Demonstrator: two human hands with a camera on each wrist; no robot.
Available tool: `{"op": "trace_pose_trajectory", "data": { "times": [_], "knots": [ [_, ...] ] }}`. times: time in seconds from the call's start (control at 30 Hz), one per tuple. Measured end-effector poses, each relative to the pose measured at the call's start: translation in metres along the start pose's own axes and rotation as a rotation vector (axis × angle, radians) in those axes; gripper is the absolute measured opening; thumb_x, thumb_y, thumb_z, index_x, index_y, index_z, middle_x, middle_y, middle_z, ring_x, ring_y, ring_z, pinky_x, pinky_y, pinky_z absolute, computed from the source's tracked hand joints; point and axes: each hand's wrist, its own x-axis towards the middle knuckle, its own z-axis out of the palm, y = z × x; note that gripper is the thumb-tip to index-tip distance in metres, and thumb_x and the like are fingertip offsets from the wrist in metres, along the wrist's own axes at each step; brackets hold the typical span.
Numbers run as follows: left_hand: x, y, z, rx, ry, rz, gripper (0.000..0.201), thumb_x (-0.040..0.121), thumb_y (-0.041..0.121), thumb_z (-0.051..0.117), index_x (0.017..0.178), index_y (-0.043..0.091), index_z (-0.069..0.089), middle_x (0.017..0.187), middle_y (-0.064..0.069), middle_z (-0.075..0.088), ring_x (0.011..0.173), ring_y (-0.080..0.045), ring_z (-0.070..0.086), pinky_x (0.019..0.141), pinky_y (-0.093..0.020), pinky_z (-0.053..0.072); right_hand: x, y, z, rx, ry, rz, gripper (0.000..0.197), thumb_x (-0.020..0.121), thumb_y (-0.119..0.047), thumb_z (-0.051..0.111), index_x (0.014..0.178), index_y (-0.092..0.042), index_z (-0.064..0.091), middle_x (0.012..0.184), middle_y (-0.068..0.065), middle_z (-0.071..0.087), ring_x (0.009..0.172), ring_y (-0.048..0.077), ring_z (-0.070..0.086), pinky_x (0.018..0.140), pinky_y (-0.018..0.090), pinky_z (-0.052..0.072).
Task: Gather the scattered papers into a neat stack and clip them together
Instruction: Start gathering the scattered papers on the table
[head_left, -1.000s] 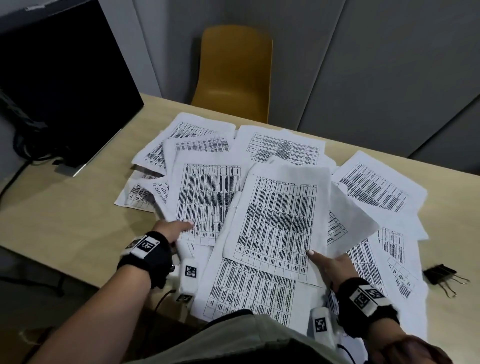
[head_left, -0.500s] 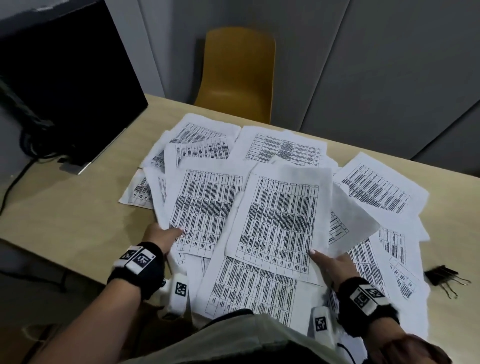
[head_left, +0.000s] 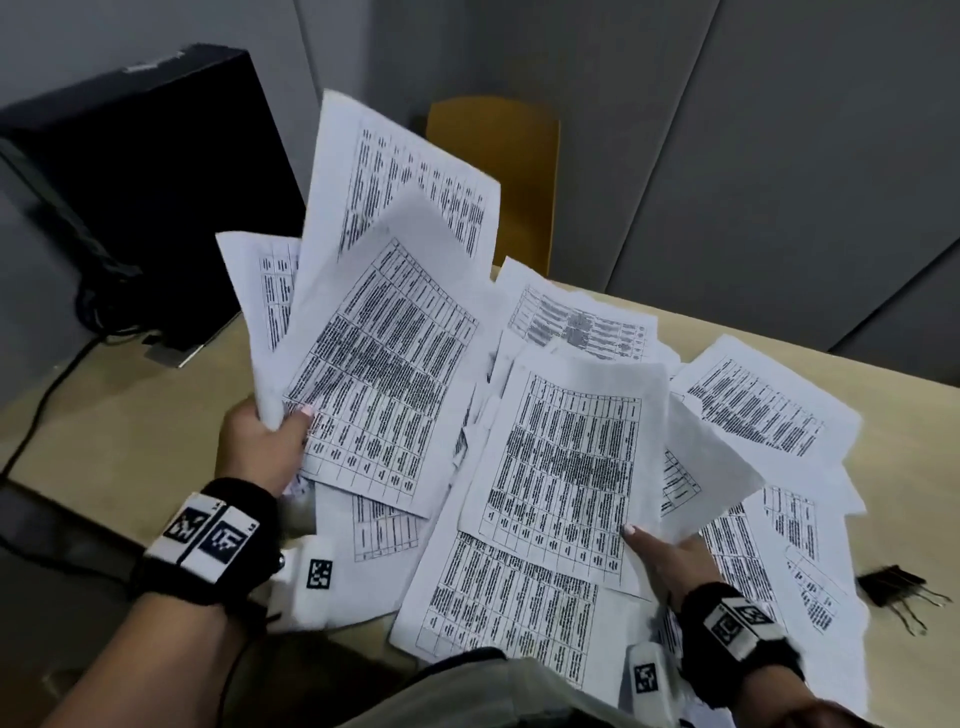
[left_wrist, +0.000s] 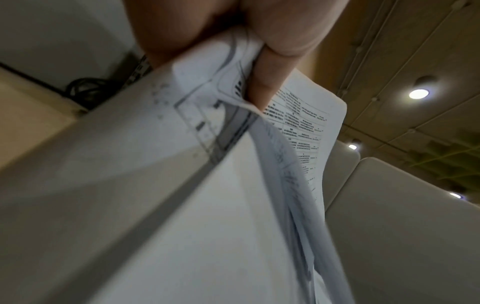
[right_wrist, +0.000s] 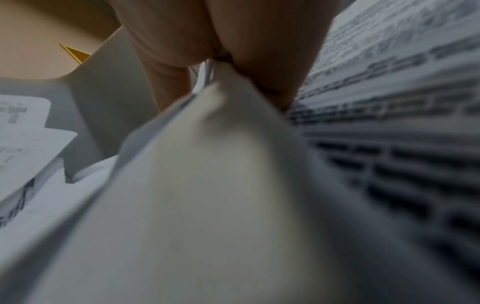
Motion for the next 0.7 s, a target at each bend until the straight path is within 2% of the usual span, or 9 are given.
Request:
{"op": "trace_pose_trajectory", "data": {
  "times": [0.07,0.17,0.23,0.33,0.43,0.5,0.57,0.63,0.7],
  "knots": [
    [0.004,0.012,-0.005,-0.014,0.019,0.034,0.009,0.085,0.010,0.060,0.084,0.002,0.056,0.076,-0.014,0.054,0.066,-0.022,0.049,0.061,-0.026,0.038,0.000,-0.002,0.001,-0.013,-0.002,-0.030,0.047,0.078,-0.019,0.073,0.049,-0.012,0.037,0.025,-0.007,0.034,0.022,0.010,0.025,0.035,0.012,0.022],
    [0.005,0.030,-0.012,-0.027,0.065,0.076,0.008,0.084,0.011,0.062,0.084,0.005,0.058,0.080,-0.015,0.058,0.076,-0.023,0.054,0.072,-0.034,0.041,0.002,0.000,0.000,0.024,-0.011,-0.078,0.038,0.079,-0.008,0.070,0.057,-0.016,0.041,0.023,-0.011,0.042,0.019,-0.001,0.037,0.029,0.007,0.027],
    [0.003,0.045,-0.016,-0.059,0.108,0.082,0.007,0.084,0.012,0.061,0.089,0.007,0.059,0.087,-0.012,0.059,0.080,-0.022,0.055,0.075,-0.031,0.040,0.003,0.000,0.000,0.039,0.000,-0.086,0.033,0.078,-0.008,0.072,0.062,-0.016,0.044,0.024,-0.012,0.044,0.021,-0.003,0.040,0.029,0.006,0.028],
    [0.005,0.067,-0.018,-0.162,0.159,0.113,0.023,0.085,0.012,0.062,0.107,0.004,0.062,0.097,-0.006,0.061,0.089,-0.020,0.057,0.082,-0.028,0.041,0.005,0.003,0.000,0.038,0.016,-0.083,0.028,0.076,-0.010,0.074,0.068,-0.012,0.048,0.025,-0.012,0.045,0.021,-0.003,0.039,0.029,0.007,0.028],
    [0.011,0.084,-0.017,-0.212,0.186,0.155,0.029,0.084,0.012,0.063,0.112,0.003,0.061,0.102,-0.003,0.060,0.093,-0.017,0.057,0.086,-0.026,0.042,0.004,0.001,0.001,0.033,0.019,-0.103,0.037,0.078,-0.007,0.072,0.060,-0.018,0.042,0.024,-0.013,0.044,0.021,-0.003,0.040,0.029,0.005,0.026],
    [0.016,0.093,-0.014,-0.222,0.182,0.191,0.027,0.083,0.012,0.064,0.108,0.004,0.062,0.096,-0.004,0.062,0.092,-0.019,0.059,0.084,-0.026,0.043,0.003,-0.001,0.002,0.015,0.025,-0.108,0.037,0.078,-0.010,0.072,0.060,-0.019,0.042,0.024,-0.014,0.044,0.021,-0.003,0.040,0.030,0.008,0.027],
    [0.020,0.105,-0.009,-0.232,0.174,0.212,0.021,0.082,0.013,0.064,0.103,0.007,0.062,0.085,0.000,0.061,0.086,-0.019,0.059,0.078,-0.024,0.045,0.004,0.003,0.000,-0.005,0.023,-0.096,0.030,0.078,-0.012,0.073,0.065,-0.016,0.046,0.028,-0.012,0.047,0.025,-0.002,0.042,0.036,0.016,0.029],
    [0.025,0.118,-0.002,-0.246,0.159,0.211,0.019,0.083,0.014,0.064,0.100,0.009,0.060,0.080,0.003,0.060,0.076,-0.015,0.058,0.069,-0.019,0.044,0.007,0.008,0.000,0.008,0.023,-0.069,0.020,0.077,-0.014,0.074,0.078,-0.009,0.055,0.049,-0.007,0.058,0.039,0.007,0.049,0.045,0.017,0.031],
    [0.029,0.130,0.008,-0.261,0.140,0.206,0.012,0.082,0.014,0.064,0.092,0.010,0.058,0.073,0.005,0.058,0.064,-0.008,0.056,0.061,-0.019,0.043,0.008,0.012,0.001,0.034,0.014,-0.032,0.026,0.075,-0.018,0.076,0.087,-0.005,0.057,0.064,0.002,0.056,0.045,0.010,0.045,0.047,0.017,0.032]
  ]
}}
